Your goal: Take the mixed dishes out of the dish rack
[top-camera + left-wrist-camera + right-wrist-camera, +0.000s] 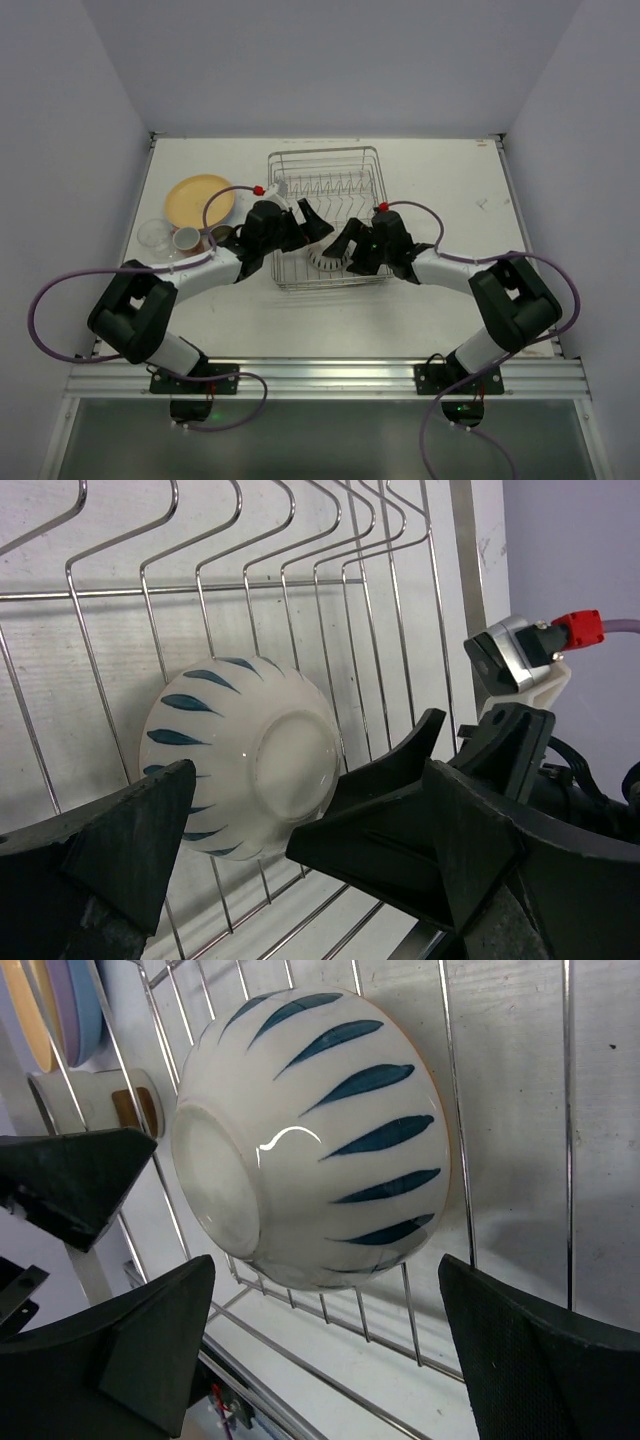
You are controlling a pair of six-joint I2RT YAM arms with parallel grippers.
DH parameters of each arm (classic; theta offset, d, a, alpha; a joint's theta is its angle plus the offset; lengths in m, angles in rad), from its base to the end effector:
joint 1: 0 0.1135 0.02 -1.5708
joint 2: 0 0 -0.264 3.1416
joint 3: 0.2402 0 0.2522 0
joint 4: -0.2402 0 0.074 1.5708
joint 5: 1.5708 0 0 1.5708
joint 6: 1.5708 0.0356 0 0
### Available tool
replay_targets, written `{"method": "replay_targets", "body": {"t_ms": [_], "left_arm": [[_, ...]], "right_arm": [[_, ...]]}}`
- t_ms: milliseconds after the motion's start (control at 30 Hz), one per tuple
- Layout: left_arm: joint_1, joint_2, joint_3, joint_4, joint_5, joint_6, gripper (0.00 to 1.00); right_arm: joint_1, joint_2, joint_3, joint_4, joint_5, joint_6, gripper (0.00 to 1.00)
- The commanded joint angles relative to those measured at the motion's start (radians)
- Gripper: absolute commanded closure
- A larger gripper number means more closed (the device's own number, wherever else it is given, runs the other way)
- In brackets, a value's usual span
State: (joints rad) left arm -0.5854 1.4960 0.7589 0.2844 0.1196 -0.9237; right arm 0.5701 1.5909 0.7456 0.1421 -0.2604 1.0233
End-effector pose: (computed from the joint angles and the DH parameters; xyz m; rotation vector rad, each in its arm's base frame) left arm 0.2646 -0.1805 0.2087 -0.2879 2.1735 -1.0345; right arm 0.2606 0.1779 0.1639 0.4148 2.4755 1.0592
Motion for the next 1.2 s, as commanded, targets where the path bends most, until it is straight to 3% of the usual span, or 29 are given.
{"method": "replay_targets", "body": {"t_ms": [0,633,1167], "left_arm": [[-0.010,0.009,0.008,0.050,-0.003,-0.009,0.00],[-0.010,0.010,0.022,0.044,-0.037,-0.014,0.00],[-0.011,0.105,0.066,0.107,-0.035,-0.024,0.00]], "right_arm": [[-0.009,-0.055,-0.049,0.105,0.076,0.049,0.04],[-0.007,-0.048,-0.189,0.384,0.124,0.150,0.05],[-0.007,0.073,-0.135,0.398,0.099,0.181,0.07]]}}
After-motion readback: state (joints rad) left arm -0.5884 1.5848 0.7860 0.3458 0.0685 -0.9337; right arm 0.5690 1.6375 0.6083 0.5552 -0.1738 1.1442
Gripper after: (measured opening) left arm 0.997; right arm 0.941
